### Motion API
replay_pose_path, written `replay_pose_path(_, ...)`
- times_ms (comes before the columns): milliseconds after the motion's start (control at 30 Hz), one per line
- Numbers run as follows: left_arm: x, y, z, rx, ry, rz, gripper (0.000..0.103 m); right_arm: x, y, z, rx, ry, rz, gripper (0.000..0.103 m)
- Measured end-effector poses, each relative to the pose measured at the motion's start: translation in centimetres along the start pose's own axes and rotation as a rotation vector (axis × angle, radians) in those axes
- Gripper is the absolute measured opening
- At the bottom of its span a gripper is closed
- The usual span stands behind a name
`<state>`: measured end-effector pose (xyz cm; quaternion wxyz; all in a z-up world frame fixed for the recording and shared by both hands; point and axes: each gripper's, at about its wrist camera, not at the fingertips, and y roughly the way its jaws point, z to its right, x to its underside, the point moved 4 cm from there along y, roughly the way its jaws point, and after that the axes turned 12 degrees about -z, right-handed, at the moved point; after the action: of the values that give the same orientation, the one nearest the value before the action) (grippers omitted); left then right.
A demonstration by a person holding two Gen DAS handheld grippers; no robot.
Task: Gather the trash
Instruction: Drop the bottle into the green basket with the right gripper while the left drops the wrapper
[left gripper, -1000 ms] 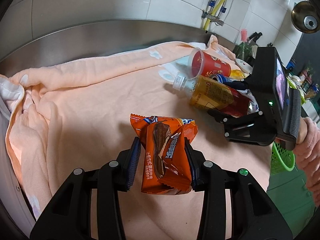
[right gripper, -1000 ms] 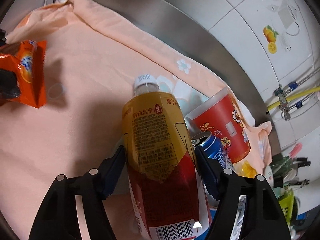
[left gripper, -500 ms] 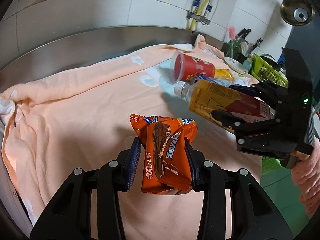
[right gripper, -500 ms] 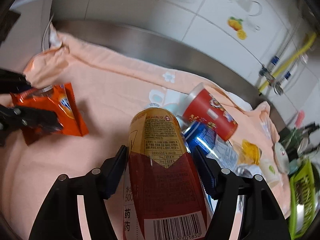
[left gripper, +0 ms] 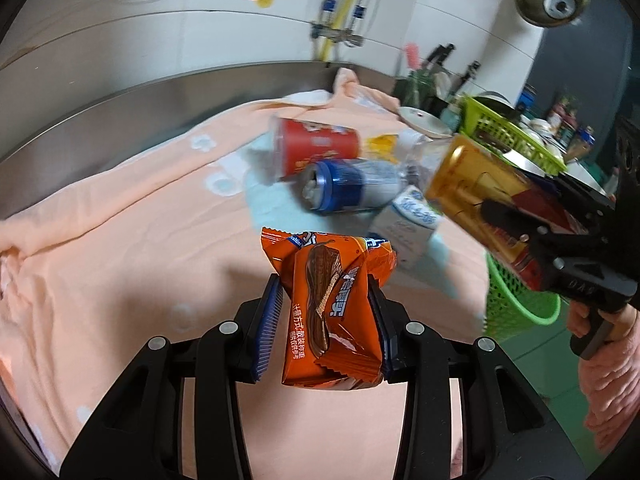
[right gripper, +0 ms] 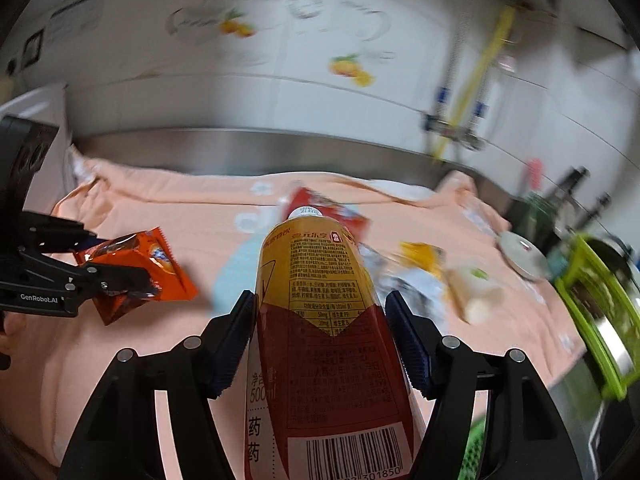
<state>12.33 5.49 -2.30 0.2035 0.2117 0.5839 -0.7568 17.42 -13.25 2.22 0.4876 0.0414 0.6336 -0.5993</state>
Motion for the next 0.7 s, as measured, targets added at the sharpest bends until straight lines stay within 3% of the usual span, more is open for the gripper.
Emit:
replay_pose_path(400, -1.9, 1.8, 8.3, 0.109, 0.150, -0.018, 0.040, 10.7, -3.5, 14.1, 0.236, 0.309, -0.099, 0.064)
replay_pose_path(700, -3.3, 3.6, 15.1, 0.170, 0.267, -0.043, 0.040, 19.2, 1.1, 21.0, 0.247, 0.476, -0.308, 0.064)
